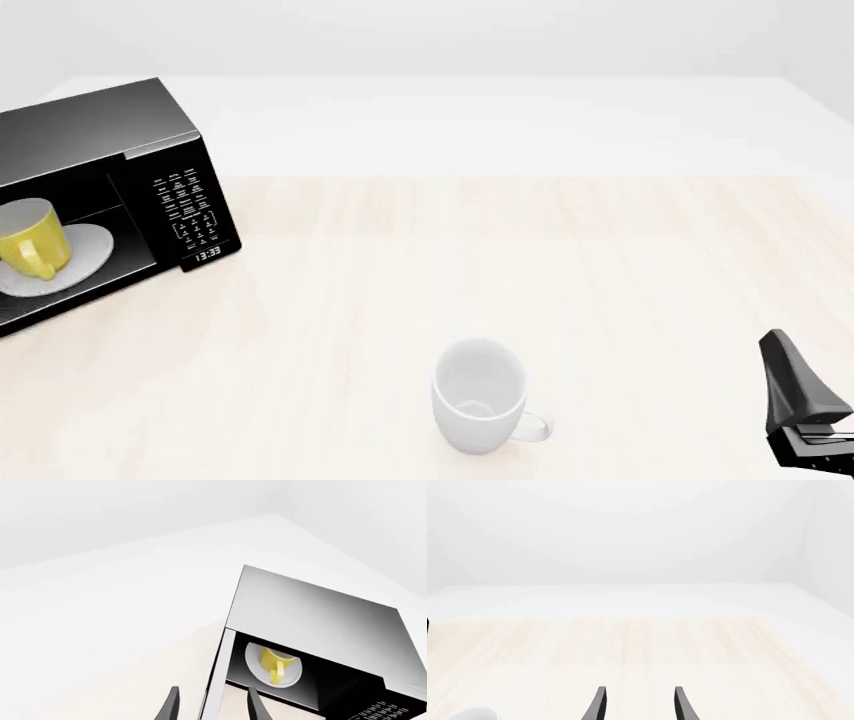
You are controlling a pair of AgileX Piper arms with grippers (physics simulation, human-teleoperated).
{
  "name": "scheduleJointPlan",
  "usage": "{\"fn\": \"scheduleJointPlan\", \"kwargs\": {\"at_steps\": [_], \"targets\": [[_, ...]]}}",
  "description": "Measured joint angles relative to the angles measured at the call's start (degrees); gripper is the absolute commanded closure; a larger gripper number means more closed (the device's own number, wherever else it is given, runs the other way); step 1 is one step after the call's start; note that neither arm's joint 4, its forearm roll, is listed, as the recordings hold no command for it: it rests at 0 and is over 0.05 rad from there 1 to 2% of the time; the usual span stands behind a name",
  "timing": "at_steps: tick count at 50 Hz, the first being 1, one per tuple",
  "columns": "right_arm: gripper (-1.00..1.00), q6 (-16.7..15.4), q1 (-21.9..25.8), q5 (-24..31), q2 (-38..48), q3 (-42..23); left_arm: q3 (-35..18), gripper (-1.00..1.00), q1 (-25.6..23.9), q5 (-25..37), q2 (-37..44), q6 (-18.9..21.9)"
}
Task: Put the yellow and white mug in the microwave and close it.
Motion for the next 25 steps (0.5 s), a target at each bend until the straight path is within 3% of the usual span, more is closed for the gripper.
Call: {"fn": "scheduleJointPlan", "kwargs": {"at_steps": [25], "targets": [[-1.0, 0.0, 0.0, 0.0, 0.0, 0.0, 0.9, -1.0, 6.7, -3.0, 4.1, -0.6]]}}
